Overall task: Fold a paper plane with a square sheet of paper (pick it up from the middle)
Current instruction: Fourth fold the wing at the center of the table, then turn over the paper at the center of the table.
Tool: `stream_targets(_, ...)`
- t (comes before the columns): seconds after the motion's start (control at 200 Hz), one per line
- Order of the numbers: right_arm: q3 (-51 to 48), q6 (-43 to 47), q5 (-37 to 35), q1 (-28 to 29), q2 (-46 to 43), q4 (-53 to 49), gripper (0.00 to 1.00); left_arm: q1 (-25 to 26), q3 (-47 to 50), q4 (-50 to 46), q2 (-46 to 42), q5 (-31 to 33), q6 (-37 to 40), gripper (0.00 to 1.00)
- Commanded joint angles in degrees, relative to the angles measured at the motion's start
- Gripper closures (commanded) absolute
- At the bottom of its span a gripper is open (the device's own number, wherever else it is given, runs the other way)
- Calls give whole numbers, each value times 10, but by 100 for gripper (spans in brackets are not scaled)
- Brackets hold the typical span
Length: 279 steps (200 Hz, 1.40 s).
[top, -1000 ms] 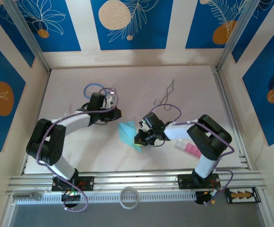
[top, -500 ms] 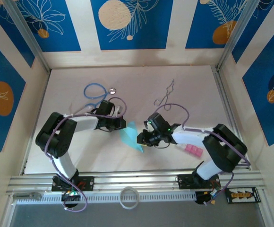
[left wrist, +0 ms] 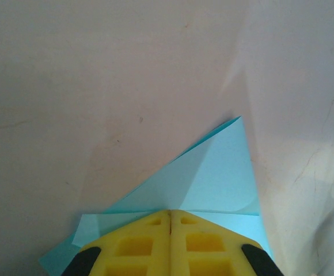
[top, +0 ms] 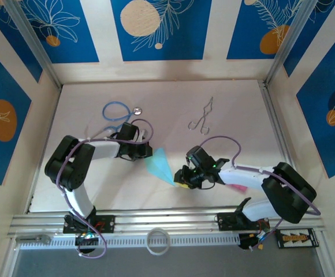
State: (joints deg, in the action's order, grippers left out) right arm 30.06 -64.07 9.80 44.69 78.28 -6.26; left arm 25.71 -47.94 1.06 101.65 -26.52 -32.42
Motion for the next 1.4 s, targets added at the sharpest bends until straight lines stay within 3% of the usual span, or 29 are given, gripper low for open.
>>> stream_targets(0.0, 5, -22, 18, 10, 23, 14, 67, -9, 2, -17, 20, 13, 8, 99)
stream_targets(0.39, -5, -41, 41, 16, 71, 89, 75, -12, 1, -23, 30, 12, 11, 100)
stream_targets(1.391, -43, -43, 19, -4, 54, 210, 72, -13, 7, -12, 24, -4, 0, 100)
